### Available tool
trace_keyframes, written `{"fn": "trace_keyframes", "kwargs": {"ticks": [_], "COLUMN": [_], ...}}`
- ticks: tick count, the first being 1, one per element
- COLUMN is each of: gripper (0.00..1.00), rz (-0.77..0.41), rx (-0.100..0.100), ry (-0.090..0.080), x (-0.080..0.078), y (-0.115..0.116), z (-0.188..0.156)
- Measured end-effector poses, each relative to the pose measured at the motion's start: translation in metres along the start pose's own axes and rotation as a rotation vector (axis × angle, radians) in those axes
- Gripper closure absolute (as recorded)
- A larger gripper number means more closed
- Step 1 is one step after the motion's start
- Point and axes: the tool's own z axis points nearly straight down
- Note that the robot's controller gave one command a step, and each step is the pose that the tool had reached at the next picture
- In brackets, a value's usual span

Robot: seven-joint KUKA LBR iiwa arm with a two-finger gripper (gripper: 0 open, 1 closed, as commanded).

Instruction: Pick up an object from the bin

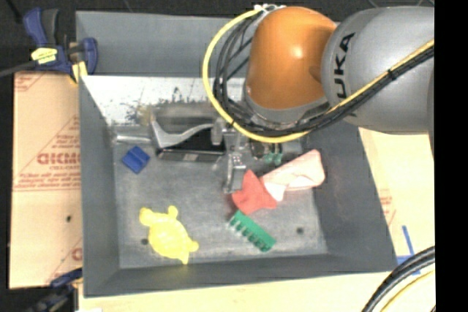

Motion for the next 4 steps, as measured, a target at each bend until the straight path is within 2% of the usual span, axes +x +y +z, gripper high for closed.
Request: {"fn": "trace_keyframes", "kwargs": {"ticks": [1, 2, 3, 4], "gripper": [0.00, 0.00, 0.00, 0.00], "rz": [0.002, 0.045, 0.061, 0.041], "rx": [-0.001, -0.004, 0.000, -0.001], "ry": [-0.007, -0.015, -0.006, -0.018], "x": [-0.001, -0.005, -0.005, -0.008], "y": [0.000, -0.027, -0.090, -0.121], "z": [-0.005, 0.023, 0.051, 0.082]}}
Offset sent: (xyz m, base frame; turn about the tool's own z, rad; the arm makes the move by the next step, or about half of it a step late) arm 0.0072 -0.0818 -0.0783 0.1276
